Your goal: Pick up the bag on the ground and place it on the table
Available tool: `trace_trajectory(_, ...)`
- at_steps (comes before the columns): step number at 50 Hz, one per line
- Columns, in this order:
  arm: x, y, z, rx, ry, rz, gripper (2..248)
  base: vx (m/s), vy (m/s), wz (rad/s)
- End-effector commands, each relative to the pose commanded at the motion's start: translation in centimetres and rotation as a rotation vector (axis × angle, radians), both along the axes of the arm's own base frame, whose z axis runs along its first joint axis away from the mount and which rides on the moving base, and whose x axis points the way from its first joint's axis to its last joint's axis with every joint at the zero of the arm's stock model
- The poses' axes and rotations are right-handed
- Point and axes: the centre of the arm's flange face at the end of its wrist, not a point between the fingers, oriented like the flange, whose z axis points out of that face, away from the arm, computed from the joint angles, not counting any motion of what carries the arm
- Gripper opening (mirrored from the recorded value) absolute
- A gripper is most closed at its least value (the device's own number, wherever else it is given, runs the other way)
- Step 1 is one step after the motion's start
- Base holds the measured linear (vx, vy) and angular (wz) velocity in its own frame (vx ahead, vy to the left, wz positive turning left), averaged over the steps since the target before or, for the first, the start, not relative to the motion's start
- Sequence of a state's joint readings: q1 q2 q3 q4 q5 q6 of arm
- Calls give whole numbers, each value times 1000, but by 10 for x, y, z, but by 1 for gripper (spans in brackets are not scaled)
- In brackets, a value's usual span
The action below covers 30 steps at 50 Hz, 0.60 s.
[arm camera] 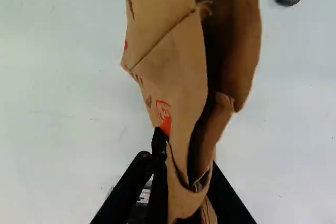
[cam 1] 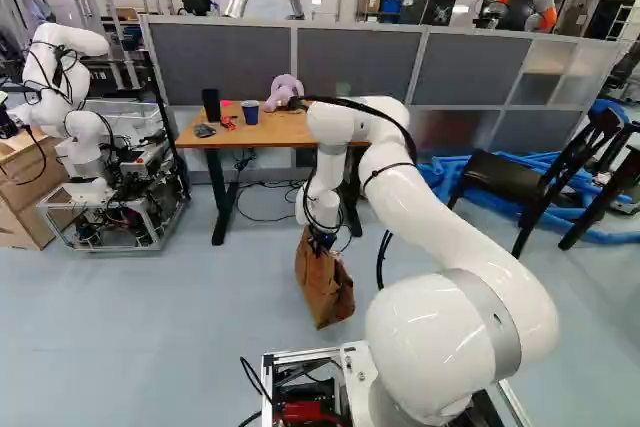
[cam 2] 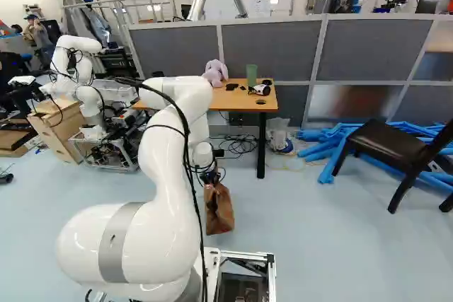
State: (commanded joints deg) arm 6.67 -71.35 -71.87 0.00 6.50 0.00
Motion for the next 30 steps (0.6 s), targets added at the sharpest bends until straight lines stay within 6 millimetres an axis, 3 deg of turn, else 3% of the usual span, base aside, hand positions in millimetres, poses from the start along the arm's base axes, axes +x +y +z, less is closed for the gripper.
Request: trace_trajectory(30, -5, -1, 45, 3, -23, 0, 20, 0, 0, 0)
